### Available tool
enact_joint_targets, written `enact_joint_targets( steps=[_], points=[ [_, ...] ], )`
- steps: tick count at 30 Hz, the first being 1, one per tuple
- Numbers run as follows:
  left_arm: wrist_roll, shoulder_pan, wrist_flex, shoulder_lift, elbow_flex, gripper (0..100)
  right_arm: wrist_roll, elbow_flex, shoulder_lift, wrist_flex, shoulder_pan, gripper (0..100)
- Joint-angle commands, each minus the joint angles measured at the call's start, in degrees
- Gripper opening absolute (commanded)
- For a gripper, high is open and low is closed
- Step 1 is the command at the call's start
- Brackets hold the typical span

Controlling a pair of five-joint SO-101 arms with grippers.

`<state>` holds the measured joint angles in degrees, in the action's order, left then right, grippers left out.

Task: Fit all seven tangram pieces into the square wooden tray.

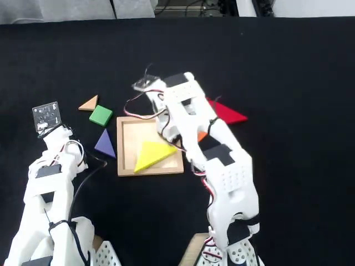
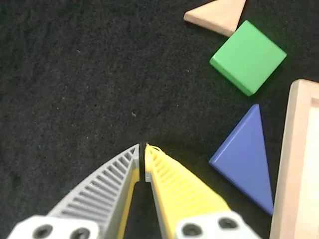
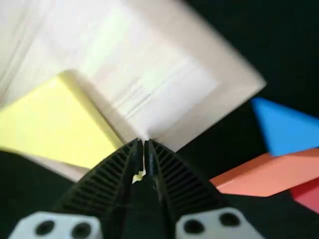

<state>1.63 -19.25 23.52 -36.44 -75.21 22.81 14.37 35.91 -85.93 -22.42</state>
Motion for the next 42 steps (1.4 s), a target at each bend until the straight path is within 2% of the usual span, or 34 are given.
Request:
enact_joint_targets(
  steps=[1, 6, 10, 15, 20, 24, 28, 31, 35, 42],
  points=[
    [0.2, 1.2, -2.4, 0.2, 3.3, 3, 0.6, 0.5, -1.6, -4.7, -4.0, 1.0],
    [0.1, 1.2, -2.4, 0.2, 3.3, 3, 0.6, 0.6, -1.7, -6.7, -7.9, 1.0],
    [0.1, 1.0, -2.4, 0.2, 3.3, 3, 0.2, 2.2, -2.8, -6.7, -6.6, 1.0],
    [0.1, 1.1, -2.4, 0.2, 3.3, 3, -0.1, 5.0, -12.5, -6.7, 3.9, 1.0],
    [0.1, 1.1, -2.4, 0.2, 3.3, 3, -2.7, 1.6, -25.4, -1.6, 15.0, 1.1],
    [0.1, 1.1, -2.5, 0.2, 3.3, 3, 2.2, -6.1, -30.8, 2.9, 18.8, 1.1],
    [0.1, 1.1, -2.4, 0.2, 3.3, 3, 6.0, -11.5, -30.1, 8.8, 22.8, 1.4],
    [0.1, 1.1, -2.4, 0.2, 3.2, 3, 9.7, -12.2, -26.4, 11.3, 25.3, 9.2],
    [0.1, 1.1, -2.5, 0.2, 3.2, 3, 16.7, -10.6, -19.8, 11.6, 25.7, 25.0],
    [0.1, 1.2, -2.5, 0.2, 3.2, 3, 21.8, -3.2, -9.1, 11.2, 23.4, 25.1]
  ],
)
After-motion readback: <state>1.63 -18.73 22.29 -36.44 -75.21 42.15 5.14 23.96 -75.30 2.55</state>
